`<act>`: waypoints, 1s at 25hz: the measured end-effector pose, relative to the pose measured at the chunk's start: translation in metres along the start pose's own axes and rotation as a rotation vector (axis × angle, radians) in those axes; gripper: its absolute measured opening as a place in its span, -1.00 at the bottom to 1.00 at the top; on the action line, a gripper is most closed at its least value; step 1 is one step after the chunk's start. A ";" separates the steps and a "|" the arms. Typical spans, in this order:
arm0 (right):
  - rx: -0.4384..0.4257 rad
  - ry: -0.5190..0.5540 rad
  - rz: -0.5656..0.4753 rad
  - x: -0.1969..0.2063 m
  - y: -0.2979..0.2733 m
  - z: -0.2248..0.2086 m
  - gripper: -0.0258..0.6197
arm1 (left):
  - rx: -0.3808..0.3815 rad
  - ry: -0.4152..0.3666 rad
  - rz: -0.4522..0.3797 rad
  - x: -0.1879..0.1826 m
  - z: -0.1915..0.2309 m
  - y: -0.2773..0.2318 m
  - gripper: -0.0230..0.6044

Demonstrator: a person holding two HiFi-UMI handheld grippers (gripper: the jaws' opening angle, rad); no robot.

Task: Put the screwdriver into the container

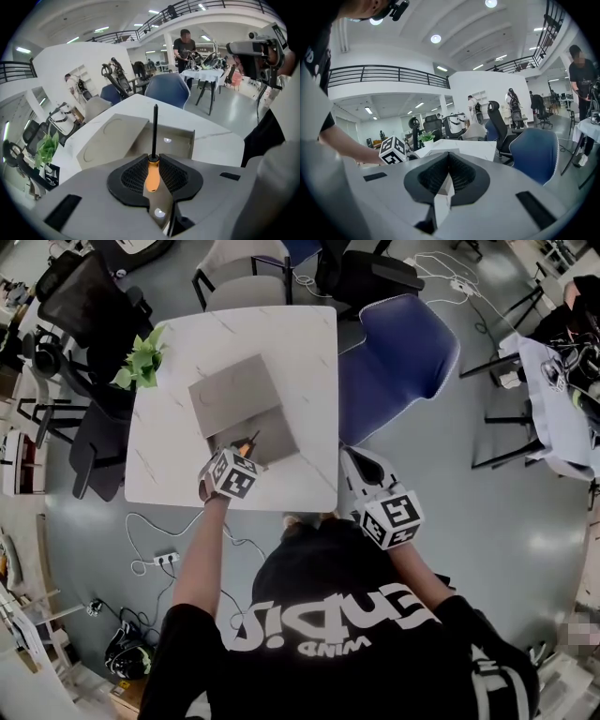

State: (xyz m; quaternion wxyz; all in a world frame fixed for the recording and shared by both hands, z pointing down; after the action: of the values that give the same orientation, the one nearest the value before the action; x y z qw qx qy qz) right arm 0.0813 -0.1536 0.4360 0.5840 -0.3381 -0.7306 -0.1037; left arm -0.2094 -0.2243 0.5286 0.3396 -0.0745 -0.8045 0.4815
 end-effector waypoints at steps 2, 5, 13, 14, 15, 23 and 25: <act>0.008 -0.005 0.000 0.000 0.000 -0.001 -0.88 | 0.009 0.009 0.003 0.000 0.002 -0.005 -0.66; 0.019 -0.007 -0.001 -0.001 -0.001 -0.001 -0.88 | 0.028 0.034 0.008 0.003 0.003 -0.015 -0.66; 0.052 -0.020 0.007 0.001 -0.001 -0.009 -0.88 | 0.075 0.069 0.024 0.009 0.000 -0.037 -0.66; 0.054 -0.022 0.009 0.001 -0.002 -0.010 -0.88 | 0.081 0.067 0.027 0.010 0.000 -0.039 -0.66; 0.057 -0.023 0.011 0.002 -0.002 -0.010 -0.88 | 0.087 0.065 0.032 0.010 0.000 -0.042 -0.66; 0.051 -0.035 0.031 0.006 -0.009 -0.008 -0.88 | 0.152 0.089 0.064 0.009 0.001 -0.060 -0.66; 0.050 -0.037 0.038 0.008 -0.010 -0.006 -0.88 | 0.162 0.086 0.074 0.009 0.001 -0.063 -0.66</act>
State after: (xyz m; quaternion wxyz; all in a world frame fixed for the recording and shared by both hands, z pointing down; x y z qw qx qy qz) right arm 0.0794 -0.1620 0.4477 0.5806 -0.3391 -0.7370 -0.0682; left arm -0.2042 -0.2540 0.5849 0.3607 -0.0971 -0.7443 0.5537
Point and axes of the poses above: the fingertips, and each gripper's own axes: y backward along the fingers, z to its left, x out of its underside, the point moved 10 cm from there along y, backward along the fingers, and after that the axes turned 7 degrees about -y, right-handed, at the moved point
